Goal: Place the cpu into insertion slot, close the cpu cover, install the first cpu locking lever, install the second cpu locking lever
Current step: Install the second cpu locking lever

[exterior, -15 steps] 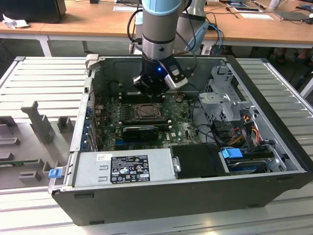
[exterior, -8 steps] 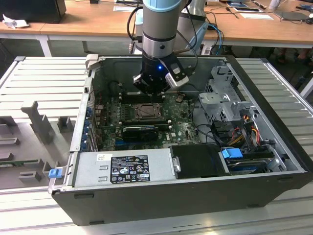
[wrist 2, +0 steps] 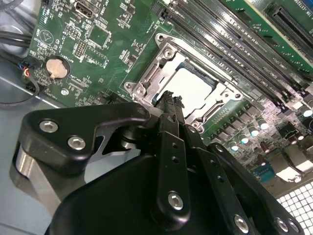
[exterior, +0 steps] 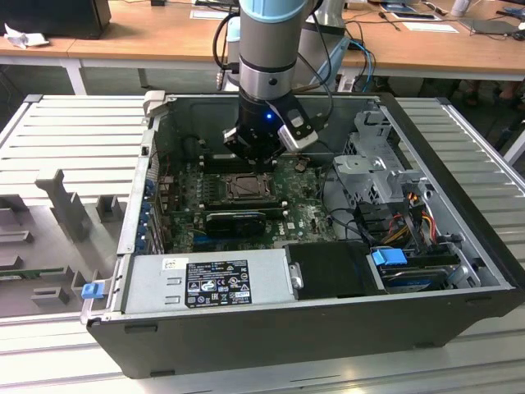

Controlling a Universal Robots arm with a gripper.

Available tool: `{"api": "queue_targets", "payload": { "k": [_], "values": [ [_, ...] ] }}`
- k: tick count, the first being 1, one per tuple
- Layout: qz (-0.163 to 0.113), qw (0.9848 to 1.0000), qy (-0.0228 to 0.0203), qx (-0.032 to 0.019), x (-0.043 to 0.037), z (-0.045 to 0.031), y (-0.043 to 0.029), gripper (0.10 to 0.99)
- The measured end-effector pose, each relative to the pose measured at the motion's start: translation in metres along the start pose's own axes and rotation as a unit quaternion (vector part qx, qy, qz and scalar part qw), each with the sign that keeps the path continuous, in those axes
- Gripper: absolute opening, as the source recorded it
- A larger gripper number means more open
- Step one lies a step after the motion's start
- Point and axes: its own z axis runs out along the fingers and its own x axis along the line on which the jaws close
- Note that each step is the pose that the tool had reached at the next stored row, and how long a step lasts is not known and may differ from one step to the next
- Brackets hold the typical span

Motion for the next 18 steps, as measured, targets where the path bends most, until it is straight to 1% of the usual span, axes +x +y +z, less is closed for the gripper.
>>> {"api": "queue_targets", "payload": {
  "k": [2,5,7,8,12,14,16,18],
  "values": [
    [0.0,1.0,0.0,0.0001,-0.0001,-0.0013,-0.0001,0.106],
    [0.0,1.0,0.0,0.0001,-0.0002,-0.0059,0.0003,0.106],
    [0.0,1.0,0.0,-0.0001,-0.0002,-0.0071,-0.0001,0.106],
    [0.0,1.0,0.0,0.0,-0.0001,-0.0072,-0.0013,0.106],
    [0.0,1.0,0.0,-0.0007,0.0007,-0.0084,-0.0113,0.106],
    [0.0,1.0,-0.0001,-0.0007,0.0008,-0.0086,-0.0131,0.106],
    [0.0,1.0,0.0,-0.0006,0.0009,-0.0104,-0.0144,0.106],
    [0.0,1.0,0.0,-0.0007,0.0008,-0.015,-0.0142,0.106]
  ]
}}
